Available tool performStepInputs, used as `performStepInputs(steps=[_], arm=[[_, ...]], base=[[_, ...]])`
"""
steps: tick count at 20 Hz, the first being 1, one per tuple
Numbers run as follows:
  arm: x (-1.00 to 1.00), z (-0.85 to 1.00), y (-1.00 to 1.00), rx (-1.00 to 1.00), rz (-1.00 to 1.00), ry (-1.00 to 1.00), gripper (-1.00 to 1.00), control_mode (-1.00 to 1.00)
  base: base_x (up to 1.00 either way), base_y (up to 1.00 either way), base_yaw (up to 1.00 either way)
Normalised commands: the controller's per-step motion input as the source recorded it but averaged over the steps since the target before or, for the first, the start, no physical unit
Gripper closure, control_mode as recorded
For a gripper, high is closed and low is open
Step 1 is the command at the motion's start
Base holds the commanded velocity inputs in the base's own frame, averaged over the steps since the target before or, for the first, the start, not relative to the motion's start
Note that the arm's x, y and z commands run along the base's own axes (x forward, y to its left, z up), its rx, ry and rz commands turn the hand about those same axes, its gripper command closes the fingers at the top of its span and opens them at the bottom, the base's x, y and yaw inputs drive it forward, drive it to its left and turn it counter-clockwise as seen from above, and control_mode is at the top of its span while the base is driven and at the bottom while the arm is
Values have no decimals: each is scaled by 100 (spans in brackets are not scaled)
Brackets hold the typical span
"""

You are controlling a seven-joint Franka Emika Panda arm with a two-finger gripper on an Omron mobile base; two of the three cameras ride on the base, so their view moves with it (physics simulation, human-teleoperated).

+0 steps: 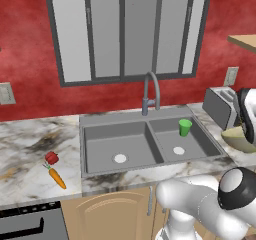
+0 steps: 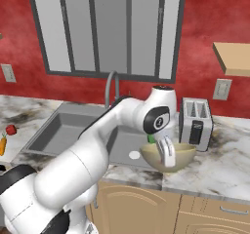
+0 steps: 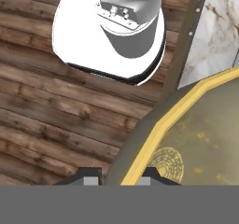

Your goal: Remove the bell pepper and carrot from the sink. Then move the bowl and cup from the counter to the sink for washing.

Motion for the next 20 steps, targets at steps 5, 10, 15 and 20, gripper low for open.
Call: performStepInputs(steps=[5, 10, 15, 20], arm=[[-1, 11, 36, 14, 9, 0, 100, -100], [5, 14, 28, 12, 1, 0, 100, -100], [11, 11, 28, 11, 0, 0, 100, -100], [13, 5, 33, 6, 1, -1, 100, -100]], base=[[0, 0, 0], [0, 0, 0], [0, 0, 0], [0, 0, 0]])
